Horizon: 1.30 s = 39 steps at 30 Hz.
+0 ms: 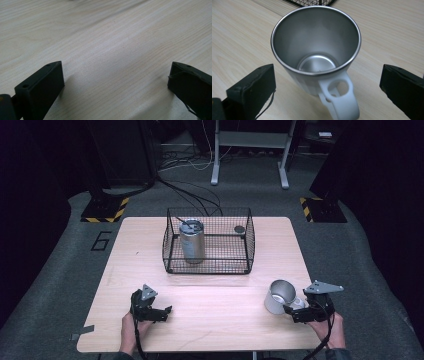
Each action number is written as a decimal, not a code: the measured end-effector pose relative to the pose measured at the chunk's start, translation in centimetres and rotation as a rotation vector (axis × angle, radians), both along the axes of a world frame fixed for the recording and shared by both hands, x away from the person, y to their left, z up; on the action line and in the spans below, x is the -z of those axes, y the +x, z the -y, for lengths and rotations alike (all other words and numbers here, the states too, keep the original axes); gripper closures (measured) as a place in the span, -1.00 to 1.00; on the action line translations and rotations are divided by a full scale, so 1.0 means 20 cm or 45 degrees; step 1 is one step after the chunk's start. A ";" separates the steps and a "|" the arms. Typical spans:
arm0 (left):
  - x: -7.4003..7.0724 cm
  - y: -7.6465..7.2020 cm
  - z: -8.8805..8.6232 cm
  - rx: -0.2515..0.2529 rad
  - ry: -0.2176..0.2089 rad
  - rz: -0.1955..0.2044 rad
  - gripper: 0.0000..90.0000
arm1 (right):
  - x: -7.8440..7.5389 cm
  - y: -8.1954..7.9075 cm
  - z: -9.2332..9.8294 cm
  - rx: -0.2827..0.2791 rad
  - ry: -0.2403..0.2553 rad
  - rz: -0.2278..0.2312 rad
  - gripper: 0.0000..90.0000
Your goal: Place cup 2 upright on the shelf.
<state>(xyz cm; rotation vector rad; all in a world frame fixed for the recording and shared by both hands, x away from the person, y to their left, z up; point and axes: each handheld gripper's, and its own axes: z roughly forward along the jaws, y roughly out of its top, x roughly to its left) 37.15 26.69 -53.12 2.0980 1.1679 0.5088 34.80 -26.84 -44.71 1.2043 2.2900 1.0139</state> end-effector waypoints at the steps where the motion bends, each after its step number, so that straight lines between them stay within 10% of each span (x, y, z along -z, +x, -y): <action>1: 0.00 0.00 0.00 -0.001 -0.001 0.000 -0.99 | 0.00 0.02 -0.01 -0.006 -0.014 -0.008 -1.00; 39: 0.00 0.00 0.00 -0.019 -0.007 0.005 -0.99 | 0.01 0.12 -0.16 -0.028 -0.058 0.004 -0.88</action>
